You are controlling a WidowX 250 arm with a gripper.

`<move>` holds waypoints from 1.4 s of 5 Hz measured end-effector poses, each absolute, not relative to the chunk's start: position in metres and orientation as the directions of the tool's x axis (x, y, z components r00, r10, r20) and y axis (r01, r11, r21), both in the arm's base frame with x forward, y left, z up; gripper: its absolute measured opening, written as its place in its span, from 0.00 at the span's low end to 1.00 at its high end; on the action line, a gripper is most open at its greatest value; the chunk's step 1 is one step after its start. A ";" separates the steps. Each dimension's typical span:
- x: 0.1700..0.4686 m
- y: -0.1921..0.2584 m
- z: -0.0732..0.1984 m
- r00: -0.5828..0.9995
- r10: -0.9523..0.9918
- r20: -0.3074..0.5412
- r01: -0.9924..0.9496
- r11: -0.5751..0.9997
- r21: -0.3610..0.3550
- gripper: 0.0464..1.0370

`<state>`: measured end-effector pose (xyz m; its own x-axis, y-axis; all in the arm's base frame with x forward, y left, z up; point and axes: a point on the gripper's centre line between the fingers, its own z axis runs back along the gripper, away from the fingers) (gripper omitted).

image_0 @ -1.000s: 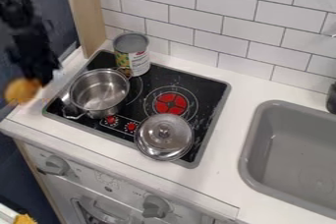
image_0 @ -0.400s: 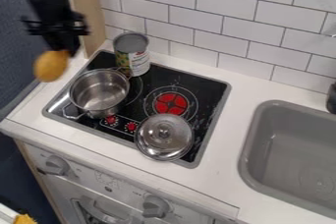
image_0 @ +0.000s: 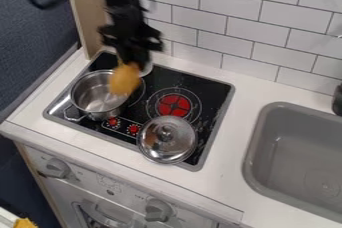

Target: Put the chicken leg on the right burner

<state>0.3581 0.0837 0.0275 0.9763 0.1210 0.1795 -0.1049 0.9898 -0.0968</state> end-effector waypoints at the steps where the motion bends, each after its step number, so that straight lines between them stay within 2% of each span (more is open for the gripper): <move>1: 0.378 0.058 0.011 0.984 0.078 0.158 -0.062 0.993 -0.105 0.21; 3: 0.410 0.049 -0.029 0.992 0.048 0.116 -0.033 0.991 -0.126 0.21; 4: 0.413 0.053 -0.039 0.993 0.049 0.109 -0.036 0.993 -0.115 0.21; 5: 0.415 0.056 -0.037 0.994 0.035 0.108 -0.024 0.994 -0.103 0.26; 7: 0.410 0.062 -0.035 0.996 0.048 0.081 -0.037 0.991 -0.128 0.87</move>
<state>0.4096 0.0622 -0.0354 0.9956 0.0478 0.0811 -0.0371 0.9911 -0.1280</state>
